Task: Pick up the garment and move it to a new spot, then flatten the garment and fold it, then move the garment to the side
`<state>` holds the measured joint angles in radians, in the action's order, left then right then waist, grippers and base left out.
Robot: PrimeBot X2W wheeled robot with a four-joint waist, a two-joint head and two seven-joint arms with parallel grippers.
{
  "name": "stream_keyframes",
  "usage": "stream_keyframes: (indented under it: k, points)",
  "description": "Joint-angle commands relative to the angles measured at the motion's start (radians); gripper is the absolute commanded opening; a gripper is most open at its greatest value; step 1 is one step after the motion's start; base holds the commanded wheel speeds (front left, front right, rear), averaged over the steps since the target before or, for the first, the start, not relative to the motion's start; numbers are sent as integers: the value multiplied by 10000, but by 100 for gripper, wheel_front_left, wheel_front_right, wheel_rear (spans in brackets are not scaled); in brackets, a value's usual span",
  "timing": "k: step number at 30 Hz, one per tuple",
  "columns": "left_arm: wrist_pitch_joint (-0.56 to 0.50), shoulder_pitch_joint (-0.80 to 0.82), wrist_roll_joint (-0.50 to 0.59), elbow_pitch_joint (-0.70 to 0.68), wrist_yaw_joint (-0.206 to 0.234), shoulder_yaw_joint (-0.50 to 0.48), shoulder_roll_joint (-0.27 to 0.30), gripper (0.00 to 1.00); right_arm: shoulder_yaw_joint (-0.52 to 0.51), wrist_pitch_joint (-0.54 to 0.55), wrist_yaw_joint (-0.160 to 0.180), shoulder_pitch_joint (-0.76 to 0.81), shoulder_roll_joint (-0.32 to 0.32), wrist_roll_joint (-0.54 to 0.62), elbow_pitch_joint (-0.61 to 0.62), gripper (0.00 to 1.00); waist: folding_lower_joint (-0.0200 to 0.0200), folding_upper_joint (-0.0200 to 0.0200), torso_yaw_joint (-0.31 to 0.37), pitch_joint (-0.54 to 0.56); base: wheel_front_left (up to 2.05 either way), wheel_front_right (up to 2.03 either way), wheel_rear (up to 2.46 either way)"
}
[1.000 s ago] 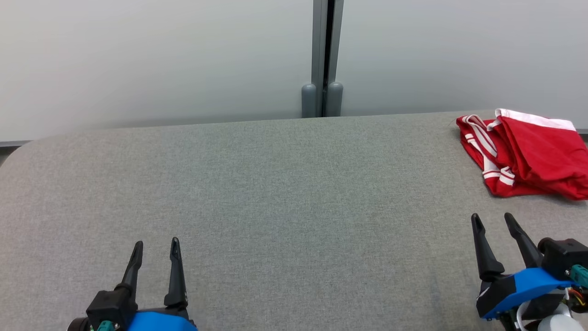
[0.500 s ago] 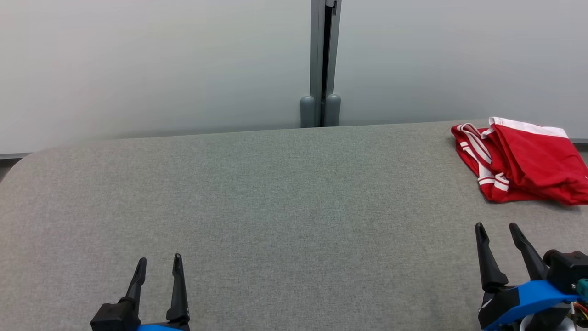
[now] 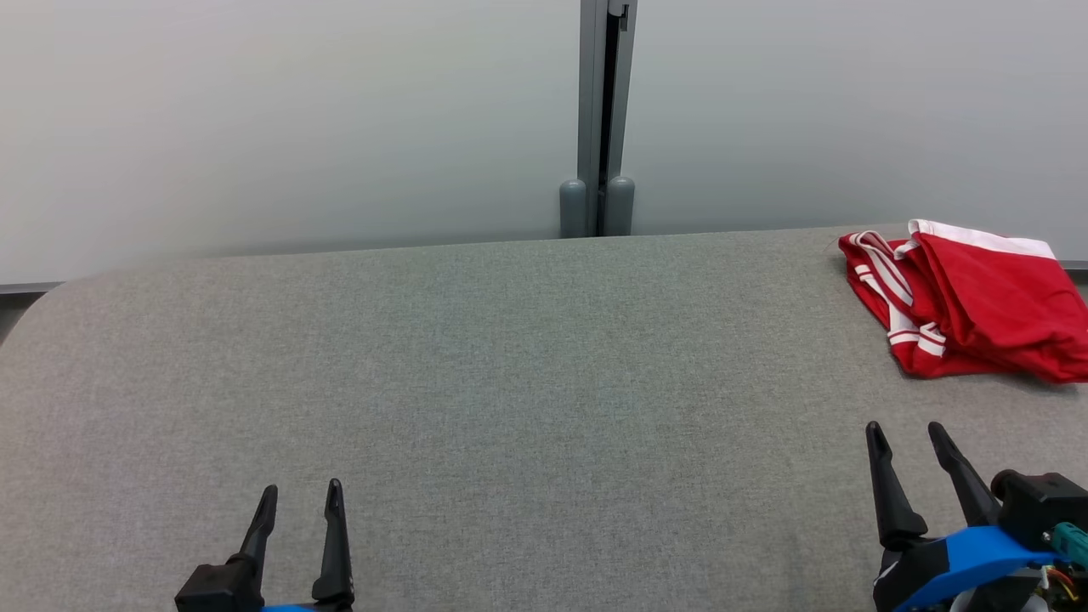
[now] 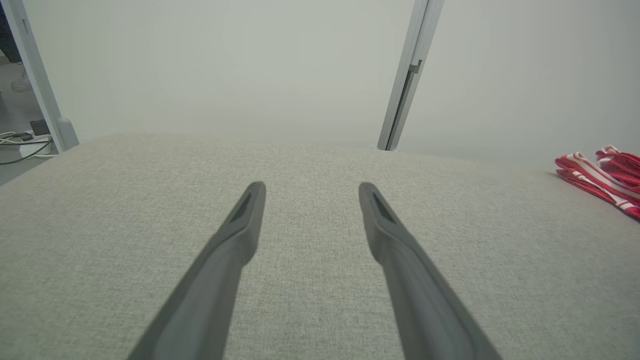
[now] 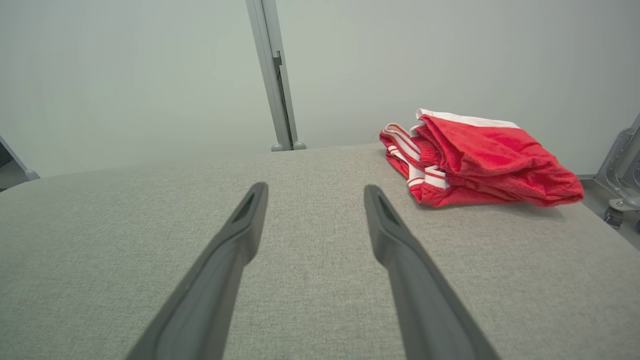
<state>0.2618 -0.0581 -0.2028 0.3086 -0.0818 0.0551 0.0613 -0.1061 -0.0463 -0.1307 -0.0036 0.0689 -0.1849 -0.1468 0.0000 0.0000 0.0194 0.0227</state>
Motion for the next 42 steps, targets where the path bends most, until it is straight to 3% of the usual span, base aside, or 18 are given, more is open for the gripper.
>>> stream_keyframes:
  k: [1,7,8,13,42]
  points:
    - [39,156,-12,37,-41,-6,48,100,-15,-48,-2,154,-50,-12,-35,100,0,0,6,-7,0,0,0]
    - [39,195,-33,156,-75,49,84,100,-25,-78,-2,148,-101,-41,-100,100,0,0,-43,-10,0,0,0]
    - [0,23,-3,148,-67,24,36,0,-6,-21,0,36,-60,-7,-85,0,0,0,-43,-9,0,0,0]
    - [-108,-100,-124,523,-71,-14,-43,0,-14,57,2,116,-91,-119,-523,0,0,0,-46,-11,0,0,0]
    - [-1442,593,-5231,71,-233,-637,-66,0,-33,618,1,-343,-123,-5304,-659,0,0,0,-82,-71,0,0,0]
